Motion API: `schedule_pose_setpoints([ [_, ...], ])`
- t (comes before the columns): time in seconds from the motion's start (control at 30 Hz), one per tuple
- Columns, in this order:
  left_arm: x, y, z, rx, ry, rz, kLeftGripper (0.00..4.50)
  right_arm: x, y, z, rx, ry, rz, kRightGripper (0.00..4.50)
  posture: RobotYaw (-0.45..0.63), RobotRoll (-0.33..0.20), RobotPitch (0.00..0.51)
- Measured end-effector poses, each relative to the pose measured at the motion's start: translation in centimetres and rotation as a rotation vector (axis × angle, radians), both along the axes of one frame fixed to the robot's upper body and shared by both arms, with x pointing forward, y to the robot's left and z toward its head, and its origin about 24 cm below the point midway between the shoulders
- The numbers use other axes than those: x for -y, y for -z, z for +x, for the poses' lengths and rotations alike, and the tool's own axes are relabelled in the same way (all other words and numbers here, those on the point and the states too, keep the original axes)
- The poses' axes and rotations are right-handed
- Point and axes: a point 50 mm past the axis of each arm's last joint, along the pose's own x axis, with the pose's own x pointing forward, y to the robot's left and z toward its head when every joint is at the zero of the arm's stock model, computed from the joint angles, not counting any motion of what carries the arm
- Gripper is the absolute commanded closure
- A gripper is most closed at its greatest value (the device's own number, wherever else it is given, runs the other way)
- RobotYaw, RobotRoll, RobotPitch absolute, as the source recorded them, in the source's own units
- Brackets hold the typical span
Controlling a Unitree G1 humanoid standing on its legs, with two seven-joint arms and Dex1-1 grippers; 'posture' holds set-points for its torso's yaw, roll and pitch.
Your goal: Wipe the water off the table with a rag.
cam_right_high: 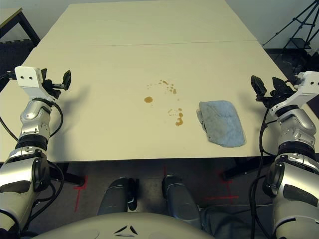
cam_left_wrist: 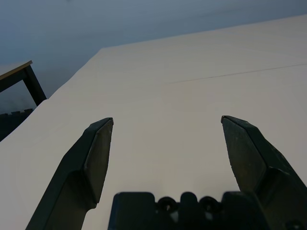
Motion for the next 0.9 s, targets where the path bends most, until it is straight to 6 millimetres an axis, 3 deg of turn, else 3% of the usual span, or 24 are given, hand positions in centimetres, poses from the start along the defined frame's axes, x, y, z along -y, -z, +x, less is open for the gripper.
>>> schedule_pose_setpoints([
  [0.5,0.2,-0.7,0.5,-0.013,0.060,-0.007,0.00,-0.1,-0.5,0.2,0.012,-0.009,0.003,0.01,-0.15,0.000,0.144],
  [0.77,2.1,-1.9,-0.3,-0.054,0.497,0.021,0.00,-0.4,-1.3,0.4,0.032,-0.034,-0.007,0.01,-0.18,0.000,0.145],
  [0.9,4.1,-0.5,-1.9,-0.167,0.781,0.032,0.00,-0.3,-1.0,0.1,0.015,-0.044,-0.006,0.01,-0.18,0.000,0.143],
])
